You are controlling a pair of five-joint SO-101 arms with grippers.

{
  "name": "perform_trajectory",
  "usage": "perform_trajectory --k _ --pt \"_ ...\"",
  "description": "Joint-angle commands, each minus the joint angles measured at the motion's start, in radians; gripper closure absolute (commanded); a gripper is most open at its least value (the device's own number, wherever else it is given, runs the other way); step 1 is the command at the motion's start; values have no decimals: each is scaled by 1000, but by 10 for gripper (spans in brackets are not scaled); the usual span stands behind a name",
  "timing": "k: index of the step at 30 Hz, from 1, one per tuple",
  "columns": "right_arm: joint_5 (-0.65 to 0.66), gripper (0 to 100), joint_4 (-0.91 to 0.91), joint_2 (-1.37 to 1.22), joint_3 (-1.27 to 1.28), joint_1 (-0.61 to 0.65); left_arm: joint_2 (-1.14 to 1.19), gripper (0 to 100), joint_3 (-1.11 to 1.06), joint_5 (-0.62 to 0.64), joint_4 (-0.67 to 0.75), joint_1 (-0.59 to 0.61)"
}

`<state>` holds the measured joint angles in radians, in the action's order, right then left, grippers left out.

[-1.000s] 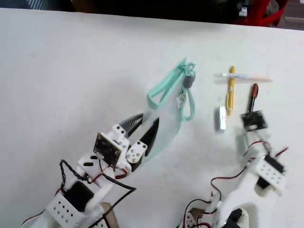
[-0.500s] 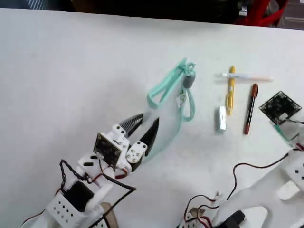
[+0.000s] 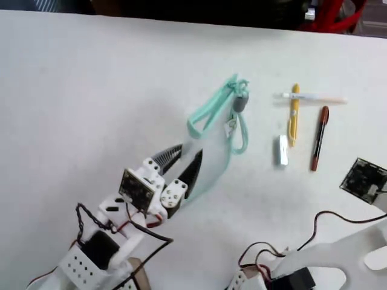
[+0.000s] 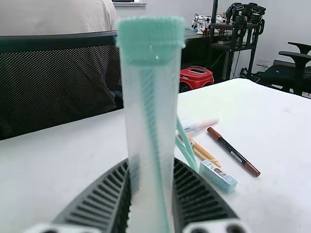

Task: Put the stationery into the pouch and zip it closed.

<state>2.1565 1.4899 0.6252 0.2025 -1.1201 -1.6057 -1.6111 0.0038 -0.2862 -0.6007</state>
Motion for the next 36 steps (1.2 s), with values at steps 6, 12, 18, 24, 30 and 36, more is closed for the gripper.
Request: perform_trajectory --k 6,12,18,24,30,36 --pt "75 930 -325 19 135 33 -2 962 0 -8 5 2" --pt "75 937 -323 15 222 94 -2 962 0 -8 5 2" --pt "34 933 -302 28 402 127 -2 962 0 -8 5 2" --pt "-278 862 -538 58 649 234 -2 962 -2 -8 5 2" --pt "-545 659 -674 139 806 349 -2 962 -2 -8 5 2" --pt "-729 709 -677 255 853 406 -2 962 -2 -8 5 2"
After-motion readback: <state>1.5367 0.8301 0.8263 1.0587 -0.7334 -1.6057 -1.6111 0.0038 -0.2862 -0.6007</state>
